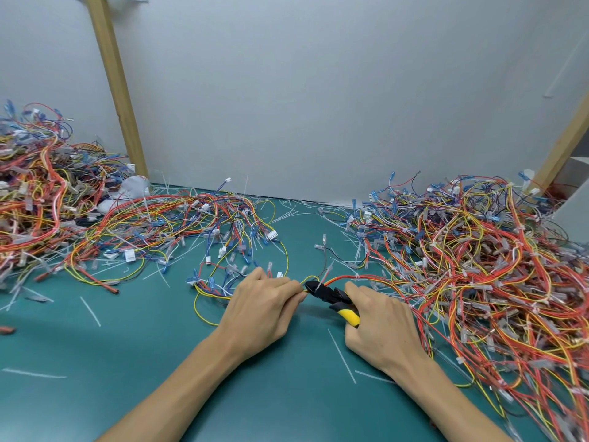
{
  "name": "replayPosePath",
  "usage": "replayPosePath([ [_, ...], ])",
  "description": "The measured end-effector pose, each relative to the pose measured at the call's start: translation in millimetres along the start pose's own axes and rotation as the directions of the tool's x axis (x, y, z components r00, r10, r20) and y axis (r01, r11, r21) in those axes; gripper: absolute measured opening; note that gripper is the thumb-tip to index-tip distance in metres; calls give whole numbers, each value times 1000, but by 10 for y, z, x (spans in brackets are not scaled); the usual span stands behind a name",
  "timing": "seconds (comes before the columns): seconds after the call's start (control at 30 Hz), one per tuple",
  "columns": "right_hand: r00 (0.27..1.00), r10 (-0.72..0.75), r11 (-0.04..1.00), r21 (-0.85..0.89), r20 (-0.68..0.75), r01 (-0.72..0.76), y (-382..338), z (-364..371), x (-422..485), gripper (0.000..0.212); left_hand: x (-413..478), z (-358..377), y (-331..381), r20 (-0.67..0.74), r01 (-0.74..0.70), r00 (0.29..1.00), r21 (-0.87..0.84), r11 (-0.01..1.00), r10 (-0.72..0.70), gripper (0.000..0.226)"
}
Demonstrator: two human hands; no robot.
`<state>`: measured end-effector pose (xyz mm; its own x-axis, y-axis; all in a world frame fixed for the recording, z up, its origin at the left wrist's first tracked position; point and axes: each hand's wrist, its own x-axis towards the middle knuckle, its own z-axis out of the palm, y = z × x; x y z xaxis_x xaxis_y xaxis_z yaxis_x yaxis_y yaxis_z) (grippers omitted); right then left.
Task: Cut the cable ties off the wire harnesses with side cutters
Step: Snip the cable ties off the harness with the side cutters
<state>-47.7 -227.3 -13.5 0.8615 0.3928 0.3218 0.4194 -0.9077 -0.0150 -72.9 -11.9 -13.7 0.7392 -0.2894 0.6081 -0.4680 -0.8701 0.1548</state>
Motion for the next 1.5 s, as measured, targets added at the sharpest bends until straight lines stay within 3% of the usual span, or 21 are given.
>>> replayPosePath([
  [0.73,1000,19,999,47,-3,-19,3,16,0,20,19,5,-4,74,68,995,-81,994,-63,25],
  [1.17,982,19,998,64,-190,-7,-48,-24,-26,32,11,39,-39,81,112,991,-34,993,-109,27],
  [1.3,969,43,998,63,-244,-28,0,-38,-28,44,7,-6,-47,16,177,984,-118,977,-176,24],
  [1.5,984,61,998,24,-170,-58,-13,-16,-13,44,5,1,-50,13,190,982,-133,973,-190,23],
])
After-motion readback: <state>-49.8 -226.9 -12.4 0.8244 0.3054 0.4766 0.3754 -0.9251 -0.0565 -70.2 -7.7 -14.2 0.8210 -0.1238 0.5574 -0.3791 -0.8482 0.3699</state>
